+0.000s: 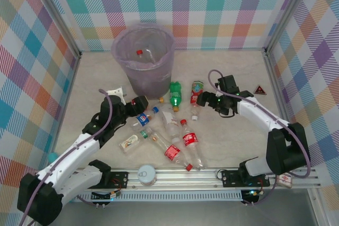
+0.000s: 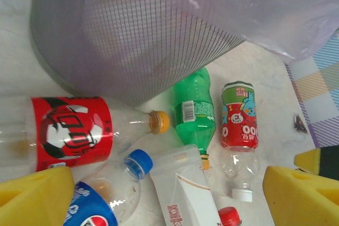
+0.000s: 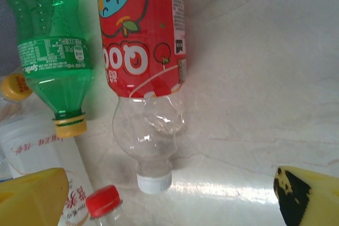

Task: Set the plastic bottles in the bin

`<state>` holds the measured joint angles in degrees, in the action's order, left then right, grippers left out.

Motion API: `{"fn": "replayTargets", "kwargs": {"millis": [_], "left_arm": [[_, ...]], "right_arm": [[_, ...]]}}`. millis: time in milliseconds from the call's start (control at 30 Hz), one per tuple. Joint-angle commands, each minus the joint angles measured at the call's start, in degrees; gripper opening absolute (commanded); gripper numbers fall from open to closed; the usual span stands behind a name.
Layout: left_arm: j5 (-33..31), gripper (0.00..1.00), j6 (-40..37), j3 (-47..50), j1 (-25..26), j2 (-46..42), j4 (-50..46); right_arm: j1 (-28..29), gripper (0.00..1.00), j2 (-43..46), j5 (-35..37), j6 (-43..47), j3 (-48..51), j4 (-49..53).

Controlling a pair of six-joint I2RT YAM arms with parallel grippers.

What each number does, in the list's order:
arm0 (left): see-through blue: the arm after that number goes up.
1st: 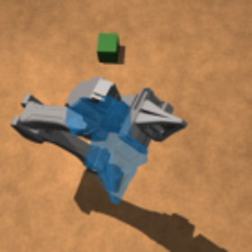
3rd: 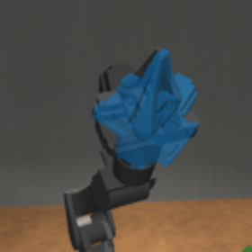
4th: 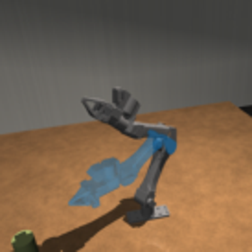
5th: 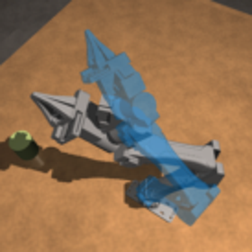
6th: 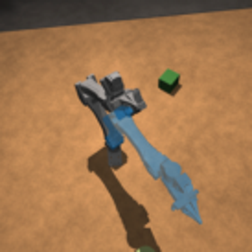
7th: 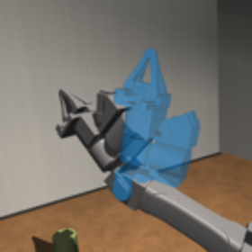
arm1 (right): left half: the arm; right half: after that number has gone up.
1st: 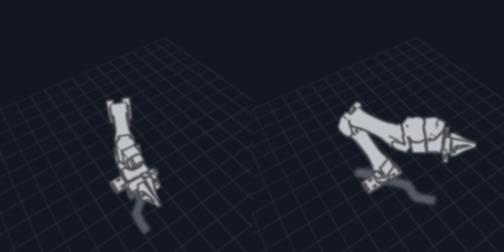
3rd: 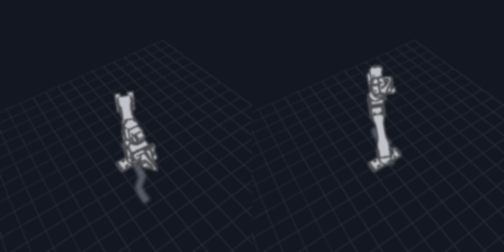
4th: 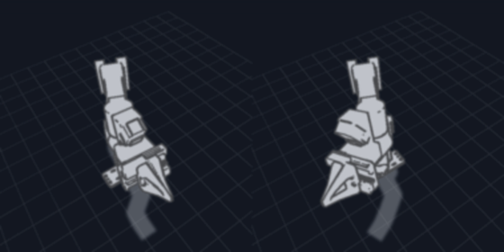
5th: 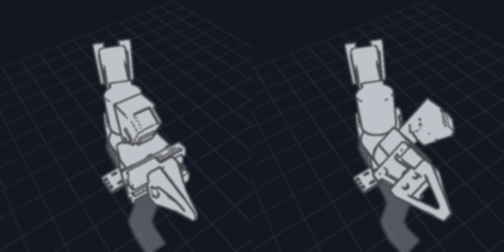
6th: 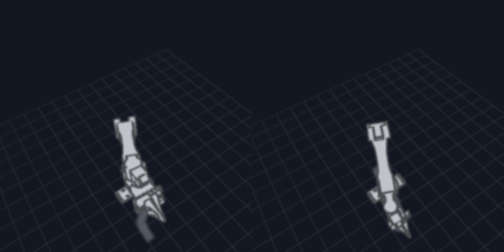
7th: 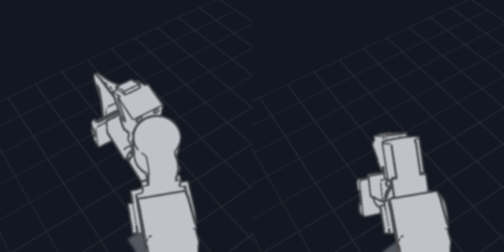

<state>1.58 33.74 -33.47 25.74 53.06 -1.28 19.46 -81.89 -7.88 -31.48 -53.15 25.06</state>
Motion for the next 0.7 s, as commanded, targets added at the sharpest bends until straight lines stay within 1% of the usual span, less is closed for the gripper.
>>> {"fn": "replayTargets", "kwargs": {"millis": [0, 100, 267, 400, 467, 567, 667], "left_arm": [[2.3, 0.92, 4.7, -1.8, 1.0, 1.4, 9.5], [1.7, 0.91, 5.2, -1.5, 1.3, 2.3, 10.1], [2.4, 0.91, 6.1, -0.3, 1.6, 3.4, 12.1], [2.1, 0.91, 6.1, -0.1, 1.9, 3.0, 11.9], [1.4, 0.90, 5.7, -0.7, 2.9, 3.5, 11.4], [-2.3, 0.89, 4.6, -5.4, 6.5, 5.2, 6.7], [-6.2, 0.90, 3.1, -14.0, 12.0, 7.9, 0.6]], "right_arm": [[1.3, 0.99, -3.6, 1.9, -1.1, -2.1, -2.6], [2.4, 1.00, -6.7, 2.2, -1.2, -3.4, -3.5], [3.4, 0.93, -11.8, 1.2, -1.5, -4.5, -7.9], [5.3, 0.89, -15.6, 1.8, -1.7, -6.2, -8.4], [5.8, 0.87, -17.3, 2.4, -1.7, -6.9, -8.1], [5.6, 0.81, -18.4, 4.8, -1.2, -7.9, -6.3], [4.0, 0.71, -17.0, 5.9, -1.2, -7.2, -6.1]]}}
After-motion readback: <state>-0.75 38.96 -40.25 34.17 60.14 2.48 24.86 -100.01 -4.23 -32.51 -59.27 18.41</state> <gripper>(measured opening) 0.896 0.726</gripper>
